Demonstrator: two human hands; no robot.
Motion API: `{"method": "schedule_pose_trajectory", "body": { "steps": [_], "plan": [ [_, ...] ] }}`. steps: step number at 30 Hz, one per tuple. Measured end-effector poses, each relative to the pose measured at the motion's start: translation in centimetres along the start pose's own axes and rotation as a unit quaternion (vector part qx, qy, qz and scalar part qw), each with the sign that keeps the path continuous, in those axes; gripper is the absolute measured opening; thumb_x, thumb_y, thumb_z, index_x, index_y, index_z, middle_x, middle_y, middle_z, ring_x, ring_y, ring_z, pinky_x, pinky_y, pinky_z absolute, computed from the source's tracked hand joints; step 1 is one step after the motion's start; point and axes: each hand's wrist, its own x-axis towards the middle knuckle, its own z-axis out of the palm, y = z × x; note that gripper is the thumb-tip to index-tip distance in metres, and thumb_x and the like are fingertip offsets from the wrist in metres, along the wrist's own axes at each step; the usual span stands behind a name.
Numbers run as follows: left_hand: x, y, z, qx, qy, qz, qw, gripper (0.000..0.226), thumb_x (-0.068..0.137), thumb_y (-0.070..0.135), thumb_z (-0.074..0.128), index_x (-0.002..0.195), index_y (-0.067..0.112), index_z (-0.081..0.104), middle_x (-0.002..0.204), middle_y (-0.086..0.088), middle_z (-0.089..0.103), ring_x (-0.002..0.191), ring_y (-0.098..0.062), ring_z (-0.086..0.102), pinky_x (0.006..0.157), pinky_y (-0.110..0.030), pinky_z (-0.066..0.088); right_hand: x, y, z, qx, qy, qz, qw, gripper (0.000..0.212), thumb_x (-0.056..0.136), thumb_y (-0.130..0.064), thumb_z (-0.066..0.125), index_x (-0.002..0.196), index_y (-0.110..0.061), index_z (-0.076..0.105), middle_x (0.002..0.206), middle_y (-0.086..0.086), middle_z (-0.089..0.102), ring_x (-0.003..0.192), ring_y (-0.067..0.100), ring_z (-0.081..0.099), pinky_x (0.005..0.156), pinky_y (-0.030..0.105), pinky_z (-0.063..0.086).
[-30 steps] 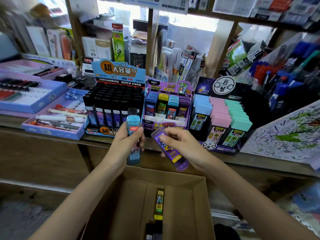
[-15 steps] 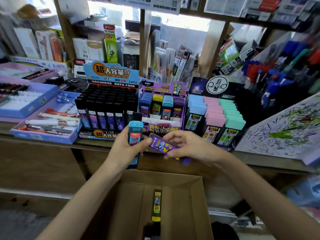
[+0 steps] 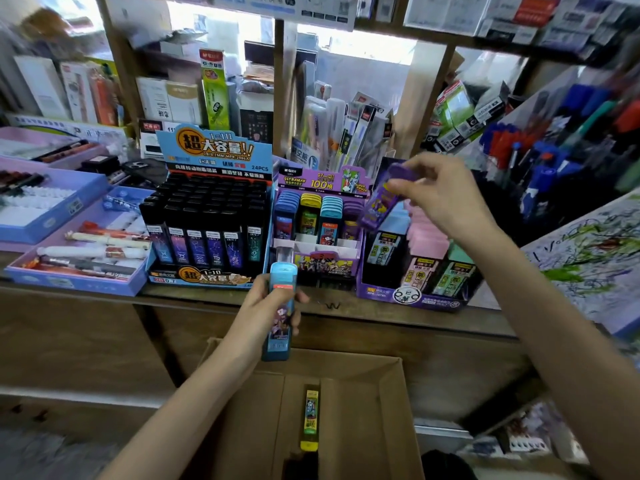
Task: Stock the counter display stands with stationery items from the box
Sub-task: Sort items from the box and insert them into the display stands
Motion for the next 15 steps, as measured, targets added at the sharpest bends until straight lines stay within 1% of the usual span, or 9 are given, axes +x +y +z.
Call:
{"method": "schedule_pose_trajectory", "body": {
  "steps": [2, 4, 6, 7, 10, 13, 15],
  "plan": [
    [-0.1, -0.1, -0.4, -0.002, 0.008, -0.008, 1.0, 0.014, 0.094, 0.009, 0.045, 0.108, 0.01, 0.048, 0.072, 0.0, 0.066, 0.05, -0.012, 0.054, 0.048, -0.024, 0.048, 1.5, 0.0, 0.5, -0.03, -0.013, -0.016, 0.999, 0.009, 0.08, -0.014, 0.073, 0.085, -0.015, 0.065, 0.076, -0.001, 0.063, 0.061, 0.003, 0.052, 0.07, 0.03, 0.046],
    [-0.2, -0.2, -0.7, 0.001, 0.013, -0.01, 1.0, 0.015, 0.095, 0.01, 0.045, 0.109, 0.012, 0.049, 0.073, 0.0, 0.067, 0.052, -0.012, 0.056, 0.05, -0.024, 0.049, 2.4, 0.3, 1.6, -0.058, -0.041, -0.023, 0.997, 0.012, 0.078, -0.015, 0.074, 0.087, -0.013, 0.067, 0.073, -0.001, 0.062, 0.058, 0.002, 0.05, 0.065, 0.027, 0.043],
    [-0.2, -0.3, -0.9, 0.006, 0.012, -0.009, 1.0, 0.015, 0.095, 0.012, 0.045, 0.11, 0.014, 0.049, 0.073, 0.002, 0.068, 0.054, -0.011, 0.058, 0.052, -0.023, 0.051, 2.9, 0.8, 2.7, -0.113, -0.064, -0.038, 0.991, 0.013, 0.077, -0.018, 0.075, 0.088, -0.014, 0.068, 0.077, 0.003, 0.063, 0.063, 0.008, 0.05, 0.06, 0.024, 0.037],
    [-0.2, -0.4, -0.9, 0.011, 0.011, -0.008, 1.0, 0.015, 0.096, 0.012, 0.045, 0.111, 0.014, 0.049, 0.073, 0.003, 0.068, 0.055, -0.01, 0.059, 0.053, -0.023, 0.051, 3.1, 1.0, 3.1, -0.133, -0.075, -0.043, 0.987, 0.012, 0.078, -0.019, 0.075, 0.087, -0.014, 0.069, 0.079, 0.004, 0.064, 0.066, 0.011, 0.051, 0.059, 0.024, 0.036],
    [-0.2, -0.5, -0.9, 0.028, -0.001, -0.006, 1.0, 0.017, 0.096, 0.014, 0.046, 0.113, 0.013, 0.047, 0.074, 0.005, 0.069, 0.058, -0.01, 0.06, 0.056, -0.026, 0.051, 3.5, 1.7, 4.0, -0.181, -0.109, -0.057, 0.976, 0.013, 0.078, -0.022, 0.075, 0.085, -0.014, 0.069, 0.082, 0.006, 0.066, 0.075, 0.018, 0.057, 0.063, 0.026, 0.036],
    [-0.5, -0.6, -0.8, 0.045, -0.021, 0.005, 0.999, 0.022, 0.094, 0.016, 0.047, 0.116, 0.012, 0.047, 0.082, 0.004, 0.071, 0.067, -0.011, 0.065, 0.061, -0.025, 0.055, 3.7, 2.2, 4.7, -0.284, -0.121, -0.099, 0.946, 0.023, 0.08, -0.031, 0.072, 0.091, -0.012, 0.068, 0.089, 0.007, 0.063, 0.091, 0.024, 0.054, 0.07, 0.031, 0.038],
    [-0.6, -0.4, -0.7, 0.055, -0.03, 0.021, 0.998, 0.027, 0.092, 0.018, 0.049, 0.117, 0.012, 0.048, 0.089, 0.002, 0.072, 0.075, -0.013, 0.068, 0.065, -0.023, 0.056, 3.7, 2.5, 5.2, -0.378, -0.113, -0.143, 0.908, 0.032, 0.082, -0.038, 0.068, 0.098, -0.011, 0.065, 0.099, 0.009, 0.059, 0.099, 0.027, 0.048, 0.075, 0.035, 0.038]
  ]
}}
